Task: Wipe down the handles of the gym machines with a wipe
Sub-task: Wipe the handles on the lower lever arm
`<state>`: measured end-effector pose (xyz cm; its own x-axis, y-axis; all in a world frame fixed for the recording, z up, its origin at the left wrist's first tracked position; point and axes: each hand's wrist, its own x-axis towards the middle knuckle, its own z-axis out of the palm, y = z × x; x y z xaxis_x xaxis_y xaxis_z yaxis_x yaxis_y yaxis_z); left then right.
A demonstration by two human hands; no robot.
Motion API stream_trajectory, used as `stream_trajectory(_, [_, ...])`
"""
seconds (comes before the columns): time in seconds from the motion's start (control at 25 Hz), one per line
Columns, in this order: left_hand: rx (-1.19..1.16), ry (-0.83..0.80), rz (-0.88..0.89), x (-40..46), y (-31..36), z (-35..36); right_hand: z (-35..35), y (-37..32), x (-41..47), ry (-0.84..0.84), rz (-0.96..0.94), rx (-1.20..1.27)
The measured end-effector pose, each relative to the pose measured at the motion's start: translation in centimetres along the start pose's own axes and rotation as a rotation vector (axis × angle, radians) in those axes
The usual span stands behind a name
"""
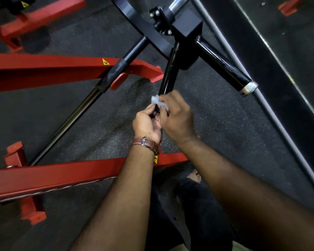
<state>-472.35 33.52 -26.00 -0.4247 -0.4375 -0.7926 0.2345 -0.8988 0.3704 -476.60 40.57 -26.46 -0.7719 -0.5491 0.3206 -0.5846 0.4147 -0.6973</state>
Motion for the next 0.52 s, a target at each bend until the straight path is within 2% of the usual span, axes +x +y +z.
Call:
stream_trajectory(0.08, [0.005,-0.02,0.006,0.2,-0.1,-0.2,-0.6,0.3,0.8,-0.017,0.003,0.028])
stream_trajectory(0.24, [0.017,-0.065,0.017,0.6,-0.4,-0.5,-1.2,0.8,8.5,0.236,0.123,-0.049])
stream_trajectory(0.32, [0.006,-0.064,0.016,0.5,-0.3,-0.4,-0.6,0.8,8.0,0.199,0.087,-0.053])
stream_trajectory(0.4, [0.013,-0.048,0.003,0.4,-0.2,-0.2,0.0,0.4,4.2,0.09,0.023,0.007])
stream_trajectory(0.52, [0.053,-0.027,-0.031,0.2,0.0,-0.2,-0.1,-0.7,-1.8,-0.03,0.105,0.086])
